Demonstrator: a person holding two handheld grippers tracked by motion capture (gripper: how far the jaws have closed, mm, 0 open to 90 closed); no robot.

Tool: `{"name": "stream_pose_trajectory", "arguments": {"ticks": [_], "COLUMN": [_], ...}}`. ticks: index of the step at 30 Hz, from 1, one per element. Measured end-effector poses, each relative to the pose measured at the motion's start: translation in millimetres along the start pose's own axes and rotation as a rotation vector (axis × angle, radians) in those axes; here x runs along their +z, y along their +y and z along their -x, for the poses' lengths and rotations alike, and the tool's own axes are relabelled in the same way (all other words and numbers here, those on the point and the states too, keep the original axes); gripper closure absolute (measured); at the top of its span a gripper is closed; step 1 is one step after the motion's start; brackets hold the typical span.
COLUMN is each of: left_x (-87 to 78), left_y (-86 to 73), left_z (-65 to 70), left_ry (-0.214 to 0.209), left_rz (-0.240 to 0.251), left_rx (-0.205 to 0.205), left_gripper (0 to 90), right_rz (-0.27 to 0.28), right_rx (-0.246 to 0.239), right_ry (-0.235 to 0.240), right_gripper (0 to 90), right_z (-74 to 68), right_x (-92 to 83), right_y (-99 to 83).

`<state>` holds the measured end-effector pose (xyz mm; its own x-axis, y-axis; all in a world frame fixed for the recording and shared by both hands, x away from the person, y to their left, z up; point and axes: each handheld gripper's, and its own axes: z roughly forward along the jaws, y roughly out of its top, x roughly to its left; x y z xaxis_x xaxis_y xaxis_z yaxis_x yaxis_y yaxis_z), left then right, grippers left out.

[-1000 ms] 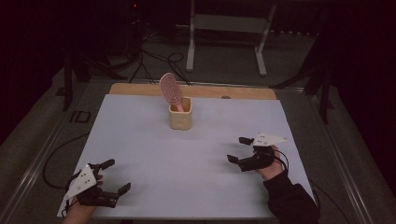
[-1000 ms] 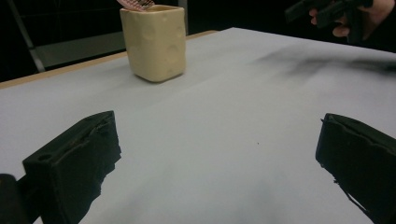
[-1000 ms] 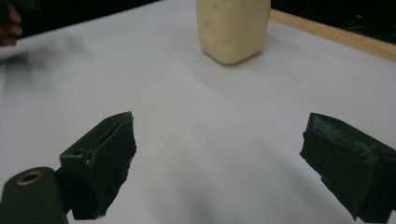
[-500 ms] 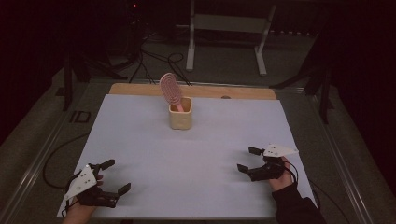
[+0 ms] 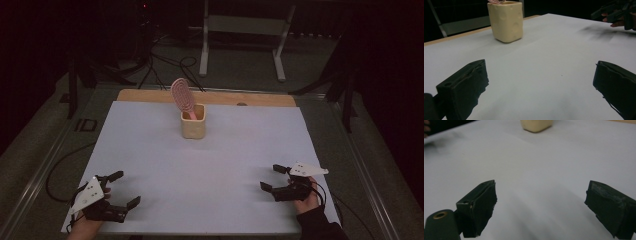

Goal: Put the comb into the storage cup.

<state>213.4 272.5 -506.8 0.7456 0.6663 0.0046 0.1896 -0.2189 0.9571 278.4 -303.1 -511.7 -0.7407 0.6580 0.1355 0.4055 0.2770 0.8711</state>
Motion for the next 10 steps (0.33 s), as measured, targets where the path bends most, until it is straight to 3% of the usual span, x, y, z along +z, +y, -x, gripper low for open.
{"name": "stream_pose_trajectory", "arguments": {"ticks": [10], "left_x": [0.4], "left_y": [0.2], "left_z": [0.2], "left_ry": [0.001], "left_rz": [-0.006], "left_rx": [0.005], "left_gripper": [0.0], "right_rz": [-0.001], "right_rx": [-0.003], "right_ry": [-0.007], "right_gripper": [9.5], "right_z": [2.9], "right_x": [3.6], "right_y": [-0.6]}}
